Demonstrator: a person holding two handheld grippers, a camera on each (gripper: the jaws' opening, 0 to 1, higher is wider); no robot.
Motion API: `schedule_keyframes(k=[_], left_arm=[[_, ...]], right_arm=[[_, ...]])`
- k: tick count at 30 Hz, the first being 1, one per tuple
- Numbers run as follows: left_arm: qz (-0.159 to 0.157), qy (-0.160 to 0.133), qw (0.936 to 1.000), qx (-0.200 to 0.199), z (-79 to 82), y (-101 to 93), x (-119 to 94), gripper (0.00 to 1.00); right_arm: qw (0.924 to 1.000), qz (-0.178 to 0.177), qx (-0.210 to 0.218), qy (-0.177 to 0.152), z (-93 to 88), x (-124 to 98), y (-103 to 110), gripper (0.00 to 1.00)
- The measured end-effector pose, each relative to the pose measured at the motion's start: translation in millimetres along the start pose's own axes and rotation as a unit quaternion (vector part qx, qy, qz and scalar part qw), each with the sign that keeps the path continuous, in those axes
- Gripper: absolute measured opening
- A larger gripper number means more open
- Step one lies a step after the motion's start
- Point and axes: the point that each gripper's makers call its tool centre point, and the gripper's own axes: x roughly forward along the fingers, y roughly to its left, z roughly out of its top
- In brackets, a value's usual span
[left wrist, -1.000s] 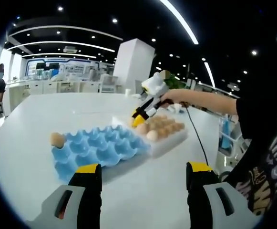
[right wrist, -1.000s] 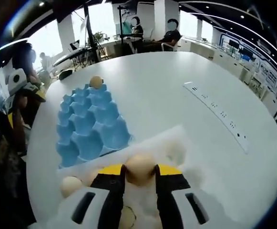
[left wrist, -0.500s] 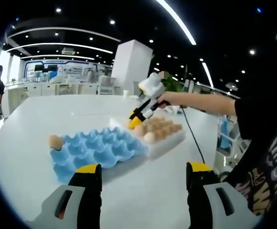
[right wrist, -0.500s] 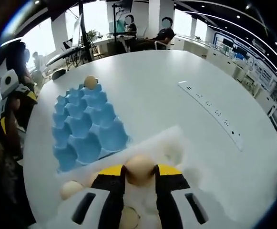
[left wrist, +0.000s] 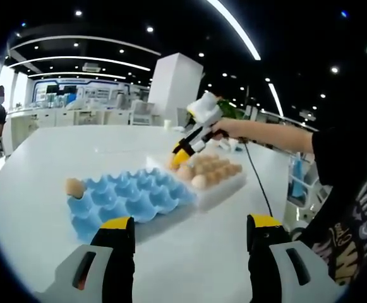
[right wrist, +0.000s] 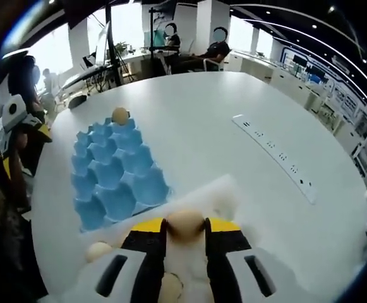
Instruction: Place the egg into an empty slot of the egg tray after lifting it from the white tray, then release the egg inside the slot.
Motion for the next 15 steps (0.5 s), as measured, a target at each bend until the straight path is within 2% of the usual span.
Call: schedule_keyframes(k=[3, 4, 5, 6, 7, 8, 10, 11, 12, 13, 15], left_arm=[[0.001, 0.0, 1.0, 0.0, 0.4, 1.2, 0, 0.73], [0.001, 0.0, 1.0, -0.001, 0.4, 1.4, 0, 0.73], [0.0, 0.001, 1.0, -0.001, 0.3, 1.0, 0, 0.73], [0.0, 0.001, 1.0, 0.0, 0.4, 0.7, 1, 0.73], [-0.001, 0.001, 1.0, 0.0, 0.7, 0.6, 1, 0.73], [-0.001, 0.001, 1.0, -0.001, 0.8, 0.0, 2, 0.73], [-0.003, 0.002, 1.0, 0.001, 0.6, -1.6, 2, 0.73], [-0.004, 0.002, 1.0, 0.002, 0.3, -2.4, 2, 0.73], [-0.005, 0.002, 1.0, 0.002, 0.0, -3.1, 2, 0.73], [-0.006, 0.003, 1.0, 0.002, -0.5, -2.9, 3, 0.73], [-0.005, 0.003, 1.0, 0.002, -0.3, -2.2, 3, 0.73]], right_arm=[[1.0, -0.001, -0.001, -0.001, 3.2, 0, -5, 0.24], [1.0, 0.002, 0.0, -0.006, 6.7, -1, -4, 0.19], [0.9998, 0.005, 0.004, -0.018, 14.9, -5, -5, 0.04], [0.9995, -0.009, 0.007, -0.03, 22.0, -6, -10, 0.02], [0.9998, -0.013, -0.003, -0.016, 19.9, -8, -11, 0.01], [0.9998, -0.008, -0.014, 0.011, 12.0, -9, -8, 0.01], [0.9996, -0.005, -0.02, 0.019, 6.1, -6, -6, 0.01], [0.9997, -0.002, -0.024, -0.006, 14.6, -6, -5, 0.01], [1.0, -0.005, 0.002, 0.006, 10.7, -8, -6, 0.02], [0.9994, -0.004, 0.034, -0.002, 12.7, -8, -6, 0.03], [0.9977, 0.019, 0.065, 0.001, 9.7, -6, -3, 0.2]])
